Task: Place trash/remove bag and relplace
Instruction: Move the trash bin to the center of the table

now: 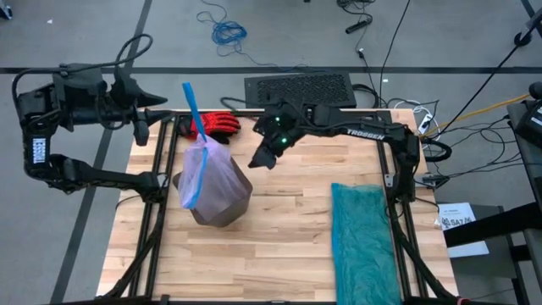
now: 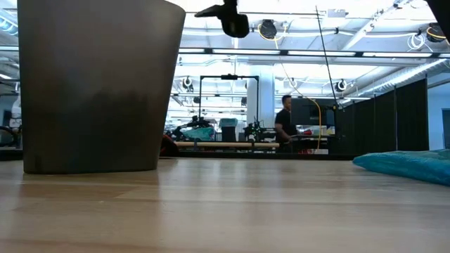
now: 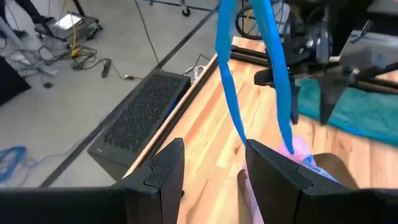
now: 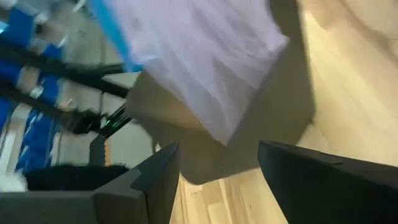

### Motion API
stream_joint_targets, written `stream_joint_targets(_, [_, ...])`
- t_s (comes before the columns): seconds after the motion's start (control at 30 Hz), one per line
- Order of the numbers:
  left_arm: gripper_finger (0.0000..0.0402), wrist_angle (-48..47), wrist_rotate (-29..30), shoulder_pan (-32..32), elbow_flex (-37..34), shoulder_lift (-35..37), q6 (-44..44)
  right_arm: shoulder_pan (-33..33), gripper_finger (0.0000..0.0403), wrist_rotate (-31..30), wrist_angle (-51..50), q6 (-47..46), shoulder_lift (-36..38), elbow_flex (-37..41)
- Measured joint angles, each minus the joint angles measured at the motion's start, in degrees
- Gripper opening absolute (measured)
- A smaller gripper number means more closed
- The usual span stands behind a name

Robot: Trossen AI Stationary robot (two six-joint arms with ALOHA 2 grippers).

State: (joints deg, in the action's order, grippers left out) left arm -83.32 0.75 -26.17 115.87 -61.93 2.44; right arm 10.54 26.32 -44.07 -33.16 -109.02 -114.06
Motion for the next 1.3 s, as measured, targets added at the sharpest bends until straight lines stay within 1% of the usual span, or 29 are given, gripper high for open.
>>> stream_joint_targets(0.1, [0.0166, 0.1, 0.0, 0.0, 0.0, -0.2, -2.4, -1.5, 0.0210, -4.1, -2.2, -4.7, -0.1, 0.0])
stream_joint_targets(0.23, [0.0166, 0.3, 0.2, 0.0, 0.0, -0.3, -4.0, -3.8, 0.0210, -11.9, -4.8, -8.7, -0.1, 0.0])
stream_joint_targets(0.37, [0.0166, 0.3, 0.2, 0.0, 0.0, -0.3, -4.1, -5.3, 0.0210, -16.0, -5.5, -13.0, -0.9, 0.0])
stream_joint_targets(0.57, [0.0166, 0.3, 0.3, 0.0, 0.0, -0.3, -2.4, -6.2, 0.0210, -16.4, -6.1, -18.1, -4.3, -0.1])
stream_joint_targets(0.7, [0.0166, 0.3, 0.6, 0.0, 0.0, -0.3, -1.9, -6.2, 0.0208, -18.2, -6.4, -19.2, -6.5, 0.0])
stream_joint_targets(0.77, [0.0166, 0.3, 0.6, 0.0, 0.0, -0.1, -2.0, -6.2, 0.0198, -19.1, -7.2, -19.2, -7.3, 0.0])
stream_joint_targets(0.83, [0.0166, 0.3, 0.6, 0.0, 0.0, 0.1, -1.9, -6.0, 0.0177, -19.7, -8.9, -19.1, -7.4, 0.0])
stream_joint_targets(0.9, [0.0166, 0.3, 0.6, 0.0, 0.0, 0.3, -1.9, -6.0, 0.0147, -20.7, -9.1, -18.9, -7.4, 0.0])
stream_joint_targets(1.03, [0.0166, 0.3, 0.6, 0.0, 0.0, 0.7, -2.1, -5.7, 0.0086, -18.5, -8.6, -18.8, -6.6, 0.0])
stream_joint_targets(1.1, [0.0166, 0.3, 0.6, 0.0, 0.0, 0.7, -2.1, -5.6, 0.0074, -17.1, -8.8, -19.2, -5.6, -0.9])
stream_joint_targets(1.2, [0.0166, 0.3, 0.6, 0.0, 0.0, 1.0, -2.1, -5.4, 0.0081, -15.6, -8.3, -19.1, -4.5, -2.7])
stream_joint_targets(1.3, [0.0166, 0.3, 0.6, 0.0, 0.0, 1.0, -2.1, -5.3, 0.0113, -15.5, -7.3, -18.4, -4.7, -5.5])
